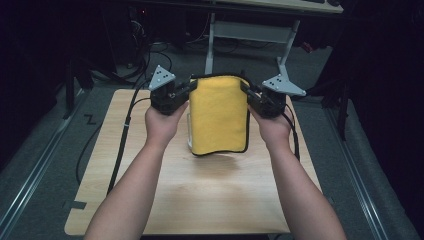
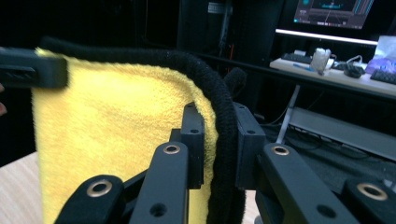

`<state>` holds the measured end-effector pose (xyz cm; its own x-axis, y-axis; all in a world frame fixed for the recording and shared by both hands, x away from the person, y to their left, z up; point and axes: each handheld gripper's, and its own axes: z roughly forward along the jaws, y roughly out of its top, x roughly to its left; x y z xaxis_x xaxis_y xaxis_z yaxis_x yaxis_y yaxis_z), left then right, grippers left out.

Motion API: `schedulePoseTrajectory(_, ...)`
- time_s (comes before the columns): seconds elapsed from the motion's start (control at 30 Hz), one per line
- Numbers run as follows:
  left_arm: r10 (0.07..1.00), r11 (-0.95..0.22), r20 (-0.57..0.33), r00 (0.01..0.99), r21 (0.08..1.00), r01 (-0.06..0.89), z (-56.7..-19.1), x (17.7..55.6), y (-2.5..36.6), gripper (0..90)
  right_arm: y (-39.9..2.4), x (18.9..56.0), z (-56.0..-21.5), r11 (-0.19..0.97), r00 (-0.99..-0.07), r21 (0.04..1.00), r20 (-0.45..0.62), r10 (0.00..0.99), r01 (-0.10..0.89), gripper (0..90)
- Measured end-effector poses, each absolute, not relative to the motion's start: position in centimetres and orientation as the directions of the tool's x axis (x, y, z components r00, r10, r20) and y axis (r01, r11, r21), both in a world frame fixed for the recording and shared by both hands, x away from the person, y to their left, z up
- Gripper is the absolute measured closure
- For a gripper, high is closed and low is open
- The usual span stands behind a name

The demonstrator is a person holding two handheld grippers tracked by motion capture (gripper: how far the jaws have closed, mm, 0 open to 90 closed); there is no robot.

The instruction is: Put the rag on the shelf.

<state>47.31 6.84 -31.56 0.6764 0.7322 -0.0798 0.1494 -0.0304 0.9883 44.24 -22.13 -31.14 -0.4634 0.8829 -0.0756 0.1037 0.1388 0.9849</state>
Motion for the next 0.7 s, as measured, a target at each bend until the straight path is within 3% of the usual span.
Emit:
schedulePoseTrajectory(0.43, 0.753, -0.150, -0.028, 0.658, 0.966, 0.212, -34.7, 52.5, 7.5, 81.3, -21.7, 49.4, -33.3, 0.201, -0.498, 0.963, -0.087, 0.863, 0.182, 78.3)
schedulePoseTrajectory(0.6, 0.746, -0.181, -0.054, 0.664, 0.943, 0.279, -37.0, 53.7, 7.5, 82.6, -22.4, 51.2, -35.5, 0.195, -0.543, 0.942, -0.016, 0.840, 0.274, 78.4)
schedulePoseTrajectory(0.7, 0.735, -0.156, -0.113, 0.669, 0.932, 0.328, -38.6, 54.1, 7.7, 83.5, -22.5, 51.4, -36.7, 0.234, -0.548, 0.929, -0.041, 0.835, 0.287, 78.3)
